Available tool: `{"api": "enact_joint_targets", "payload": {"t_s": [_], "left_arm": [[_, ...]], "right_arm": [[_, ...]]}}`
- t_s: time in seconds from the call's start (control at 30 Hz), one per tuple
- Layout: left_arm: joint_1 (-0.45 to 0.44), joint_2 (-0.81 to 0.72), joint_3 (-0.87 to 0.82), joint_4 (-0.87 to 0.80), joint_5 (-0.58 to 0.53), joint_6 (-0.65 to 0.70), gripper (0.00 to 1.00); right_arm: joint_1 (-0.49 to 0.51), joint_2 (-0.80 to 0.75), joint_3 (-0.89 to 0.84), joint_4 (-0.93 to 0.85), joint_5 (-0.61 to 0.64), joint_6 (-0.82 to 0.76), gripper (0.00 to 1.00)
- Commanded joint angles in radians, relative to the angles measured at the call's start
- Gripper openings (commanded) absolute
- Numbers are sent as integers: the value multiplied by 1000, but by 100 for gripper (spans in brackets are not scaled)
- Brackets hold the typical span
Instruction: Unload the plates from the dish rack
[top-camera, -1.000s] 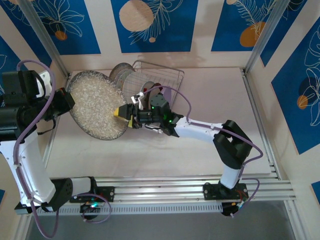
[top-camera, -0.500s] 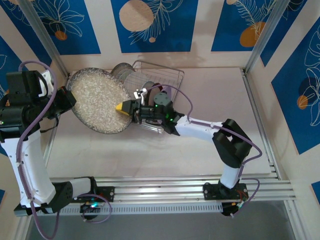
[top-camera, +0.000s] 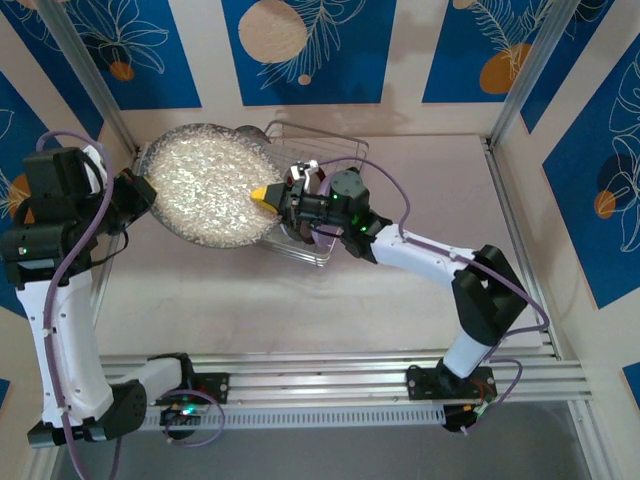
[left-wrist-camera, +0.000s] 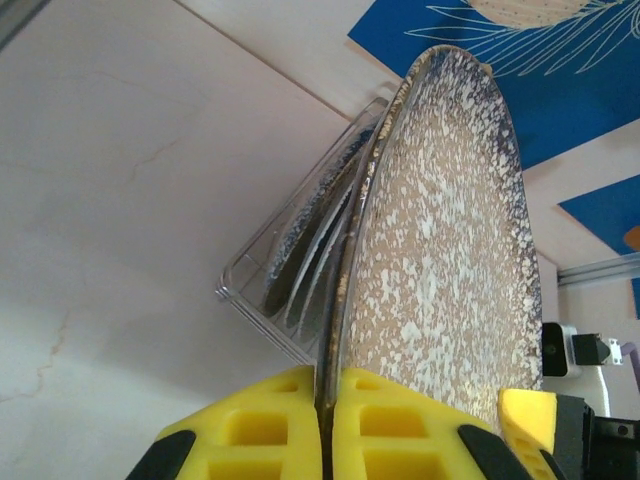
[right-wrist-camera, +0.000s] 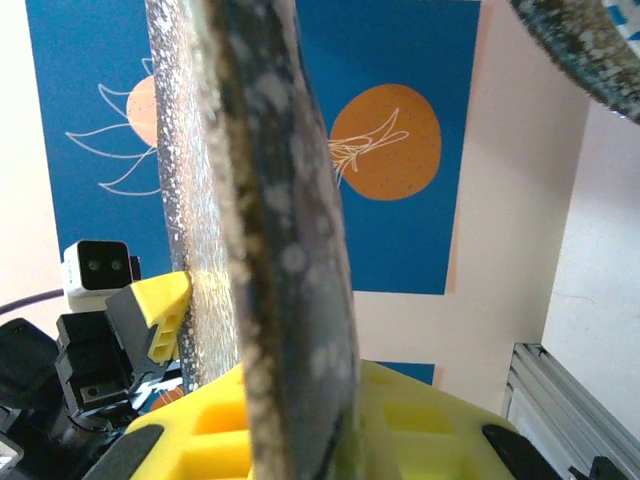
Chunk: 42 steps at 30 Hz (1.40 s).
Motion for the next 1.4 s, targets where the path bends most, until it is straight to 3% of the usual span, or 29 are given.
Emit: {"api": "enact_joint_targets", "payload": {"t_s": [0.0, 0.17, 0.2, 0.23, 0.3, 0.47, 0.6, 0.9, 1.07, 1.37], "left_arm": [[-4, -15, -39, 245, 173, -120, 0], [-2, -14, -101, 347, 242, -207, 0], [1, -12, -110, 368, 259, -221, 5], [1, -10, -119, 390, 280, -232, 18], [0, -6, -136, 423, 313, -247, 35], [-1, 12, -146, 427, 390, -217, 58], [-2, 37, -129, 427, 423, -219, 69], [-62, 135, -57, 441, 429, -218, 73], [-101, 178, -16, 470, 415, -218, 81], [-297, 255, 43, 536, 286, -122, 86]], "right_arm": [[12, -84, 17, -58, 4, -86, 0], [-37, -162, 23, -201, 1, -131, 0], [-49, -178, 25, -222, -4, -147, 0], [-59, -191, 36, -260, -14, -173, 0], [-82, -205, 74, -340, -45, -213, 0], [-134, -241, 99, -412, -50, -215, 0], [-189, -273, 96, -420, -46, -195, 0], [-321, -351, 121, -490, -60, -174, 0], [-435, -409, 141, -558, -89, -193, 0], [-664, -487, 104, -610, -57, -216, 0]]}}
